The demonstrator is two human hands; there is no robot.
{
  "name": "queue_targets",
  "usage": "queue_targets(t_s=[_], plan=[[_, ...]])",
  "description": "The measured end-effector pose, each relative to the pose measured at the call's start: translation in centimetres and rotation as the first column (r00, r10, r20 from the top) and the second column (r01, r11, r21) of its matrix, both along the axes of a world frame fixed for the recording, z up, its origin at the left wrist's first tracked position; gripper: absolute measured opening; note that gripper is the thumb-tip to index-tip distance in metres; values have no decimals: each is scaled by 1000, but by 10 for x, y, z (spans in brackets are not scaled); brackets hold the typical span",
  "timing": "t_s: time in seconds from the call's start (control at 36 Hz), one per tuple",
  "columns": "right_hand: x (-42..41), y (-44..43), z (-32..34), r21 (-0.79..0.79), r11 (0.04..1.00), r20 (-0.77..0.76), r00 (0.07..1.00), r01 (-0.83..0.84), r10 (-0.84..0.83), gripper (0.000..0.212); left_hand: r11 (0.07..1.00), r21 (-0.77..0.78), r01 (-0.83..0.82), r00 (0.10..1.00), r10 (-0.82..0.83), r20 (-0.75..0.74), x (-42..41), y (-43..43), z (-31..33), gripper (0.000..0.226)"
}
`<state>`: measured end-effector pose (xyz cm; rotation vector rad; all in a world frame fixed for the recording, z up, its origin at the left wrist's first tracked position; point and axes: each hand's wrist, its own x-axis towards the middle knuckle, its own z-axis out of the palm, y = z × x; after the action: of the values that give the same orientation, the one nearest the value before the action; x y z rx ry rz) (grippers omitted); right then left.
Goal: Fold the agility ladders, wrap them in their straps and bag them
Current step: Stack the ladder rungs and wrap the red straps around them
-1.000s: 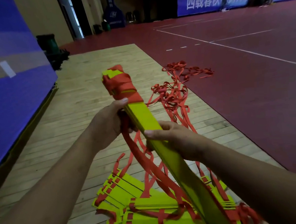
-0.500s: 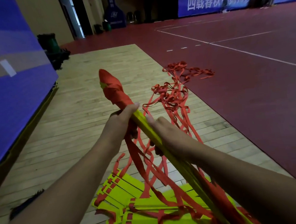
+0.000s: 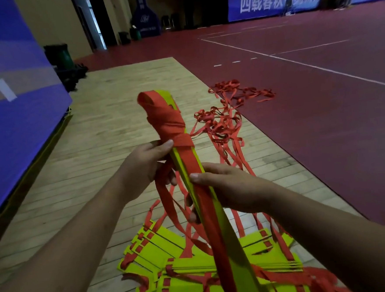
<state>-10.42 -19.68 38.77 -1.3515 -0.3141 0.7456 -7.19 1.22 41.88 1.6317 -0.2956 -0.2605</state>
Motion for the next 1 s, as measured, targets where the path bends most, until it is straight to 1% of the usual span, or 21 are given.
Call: queue_targets(t_s=[0.06, 0.11, 0.14, 0.19, 0.25, 0.28, 0.33, 0.36, 0.42, 0.47, 0.53, 0.61, 0.67, 0.72, 0.78, 0.81, 0.86, 0.89, 0.94, 1.0], plan=[[-1, 2, -1, 9, 999, -4, 999, 38, -38, 35, 996, 81, -38, 999, 37, 15, 0, -3, -1, 48], [-1, 6, 0, -39, 987, 61, 987, 154, -151, 30, 987, 143, -75, 997, 76, -5, 0, -6, -1, 49], [-1, 8, 1, -82, 973, 127, 971, 216, -205, 27, 987, 142, -72, 996, 78, -41, 0, -8, -1, 47], [0, 12, 1, -204, 925, 335, 911, 321, -242, 19, 993, 102, -51, 992, 63, -113, -2, -14, -2, 47], [1, 13, -1, -335, 854, 561, 813, 398, -158, 12, 992, 96, -88, 990, 98, -106, -5, -19, -8, 46], [2, 13, -4, -384, 820, 637, 765, 424, -97, 11, 987, 103, -122, 988, 131, -78, -7, -22, -11, 43], [3, 11, -10, -433, 775, 711, 703, 460, -20, 13, 974, 110, -196, 980, 200, -24, -9, -24, -15, 42], [3, 11, -11, -438, 768, 723, 691, 467, -8, 15, 968, 100, -229, 973, 231, -3, -9, -23, -15, 42], [4, 10, -10, -421, 787, 704, 710, 451, -31, 19, 956, 63, -287, 958, 285, 36, -8, -21, -13, 44], [6, 12, -5, -392, 824, 630, 772, 408, -83, 25, 946, 17, -323, 945, 321, 67, -6, -18, -10, 45], [7, 13, -1, -381, 858, 527, 843, 344, -104, 31, 948, -1, -319, 944, 318, 89, -5, -15, -9, 46], [6, 15, 0, -405, 879, 431, 900, 253, -61, 27, 958, 18, -287, 952, 283, 121, -4, -12, -10, 50], [6, 16, -1, -418, 873, 424, 904, 251, -56, 20, 963, 24, -268, 955, 262, 139, -5, -11, -12, 52], [7, 17, -3, -423, 860, 463, 884, 286, -66, 14, 972, 8, -236, 961, 232, 154, -6, -11, -11, 55], [7, 17, -2, -422, 853, 502, 863, 307, -63, 14, 977, -25, -213, 963, 214, 165, -6, -12, -11, 56], [6, 18, -2, -396, 871, 491, 868, 292, -68, 11, 975, -44, -217, 960, 221, 171, -7, -13, -10, 55], [3, 20, 2, -300, 924, 400, 911, 235, -102, 4, 965, -77, -249, 949, 259, 177, -6, -13, -8, 50], [0, 21, 3, -265, 939, 360, 926, 220, -115, 7, 961, -84, -262, 945, 273, 179, -5, -14, -7, 48], [-2, 26, 3, -271, 928, 369, 918, 256, -145, 9, 964, -54, -260, 949, 266, 171, -3, -16, -5, 48], [-2, 30, -1, -338, 877, 441, 881, 341, -172, 14, 975, 32, -220, 970, 215, 113, -3, -19, -4, 49]])
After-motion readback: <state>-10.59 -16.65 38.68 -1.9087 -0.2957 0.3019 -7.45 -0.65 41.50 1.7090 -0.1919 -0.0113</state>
